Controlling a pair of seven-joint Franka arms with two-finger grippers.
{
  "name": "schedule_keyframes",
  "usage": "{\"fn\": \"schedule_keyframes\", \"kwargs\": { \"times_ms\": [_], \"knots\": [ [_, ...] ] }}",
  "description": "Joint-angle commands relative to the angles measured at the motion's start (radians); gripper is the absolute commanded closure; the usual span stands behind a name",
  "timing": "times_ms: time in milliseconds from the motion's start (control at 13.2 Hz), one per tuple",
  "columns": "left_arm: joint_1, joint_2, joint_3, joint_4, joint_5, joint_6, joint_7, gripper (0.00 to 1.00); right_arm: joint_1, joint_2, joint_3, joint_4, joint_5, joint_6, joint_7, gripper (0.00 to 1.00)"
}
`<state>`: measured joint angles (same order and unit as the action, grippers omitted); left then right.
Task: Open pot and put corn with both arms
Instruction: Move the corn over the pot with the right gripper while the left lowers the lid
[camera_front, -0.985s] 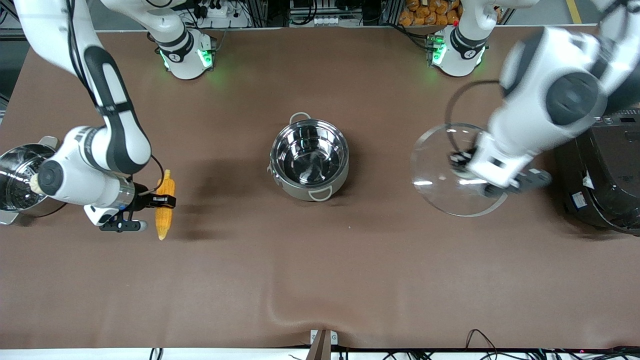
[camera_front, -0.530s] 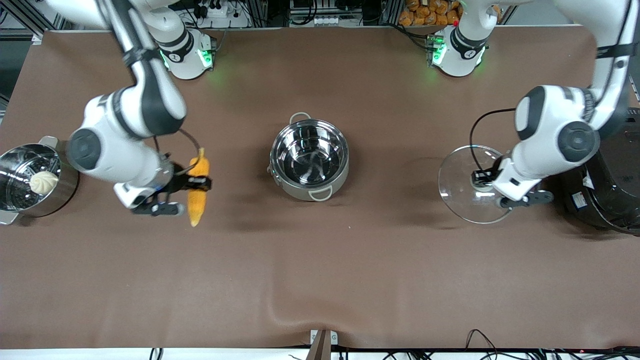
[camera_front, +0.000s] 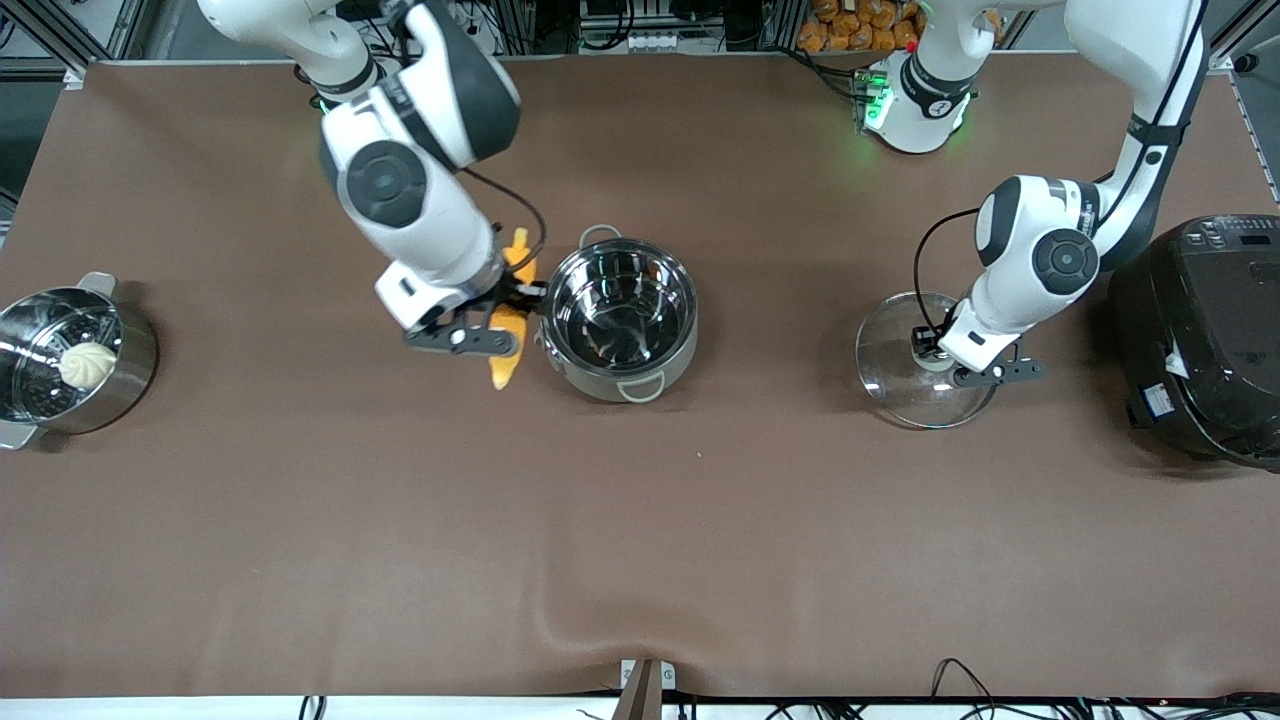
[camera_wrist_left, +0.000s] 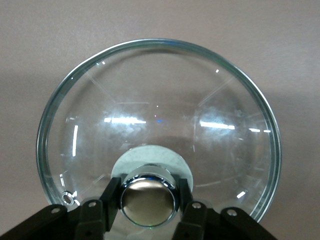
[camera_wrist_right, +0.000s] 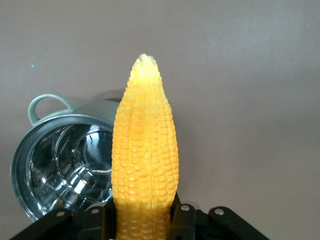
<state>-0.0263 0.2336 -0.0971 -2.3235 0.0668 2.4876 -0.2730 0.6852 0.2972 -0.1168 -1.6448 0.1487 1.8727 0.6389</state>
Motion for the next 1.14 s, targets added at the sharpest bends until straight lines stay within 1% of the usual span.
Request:
{"fn": "schedule_keyframes", "kwargs": {
  "times_ms": [0,76,152,227,303,379,455,606,758,909,1061],
  "knots": [
    [0.016,0.029,-0.007,-0.01,0.022,0.065,0.009,1.0,0.068,0.008,0.003,-0.004,-0.052,0.032,0.106,0.83],
    [0.016,0.036,-0.006,-0.008,0.022,0.068,0.009,1.0,0.083,0.01,0.005,-0.013,-0.052,0.048,0.113,0.82],
    [0.019,0.039,-0.006,-0.005,0.022,0.068,0.011,0.68,0.099,0.014,0.008,-0.015,-0.052,0.051,0.114,0.82],
    [0.034,0.035,-0.006,0.001,0.022,0.068,0.012,0.23,0.109,0.026,0.019,-0.015,-0.051,0.06,0.131,0.82],
    [0.043,0.023,-0.007,0.013,0.022,0.066,0.014,0.0,0.117,0.043,0.041,-0.016,-0.051,0.1,0.161,0.82],
    [0.046,0.001,-0.006,0.035,0.022,0.063,0.017,0.0,0.12,0.062,0.061,-0.03,-0.052,0.144,0.201,0.82],
    [0.046,-0.022,-0.003,0.053,0.022,0.059,0.011,0.0,0.132,0.078,0.066,-0.044,-0.052,0.19,0.212,0.82],
    [0.066,-0.092,-0.003,0.099,0.022,-0.005,0.014,0.0,0.165,0.117,0.068,-0.059,-0.072,0.258,0.255,0.82],
    [0.077,-0.123,-0.004,0.188,0.022,-0.117,0.014,0.0,0.191,0.151,0.068,-0.059,-0.11,0.298,0.301,0.82],
    [0.077,-0.138,-0.004,0.315,0.012,-0.289,0.015,0.0,0.198,0.161,0.068,-0.059,-0.115,0.307,0.309,0.81],
    [0.082,-0.151,-0.006,0.435,0.007,-0.416,0.012,0.0,0.198,0.169,0.068,-0.059,-0.116,0.318,0.309,0.8]
  ]
}}
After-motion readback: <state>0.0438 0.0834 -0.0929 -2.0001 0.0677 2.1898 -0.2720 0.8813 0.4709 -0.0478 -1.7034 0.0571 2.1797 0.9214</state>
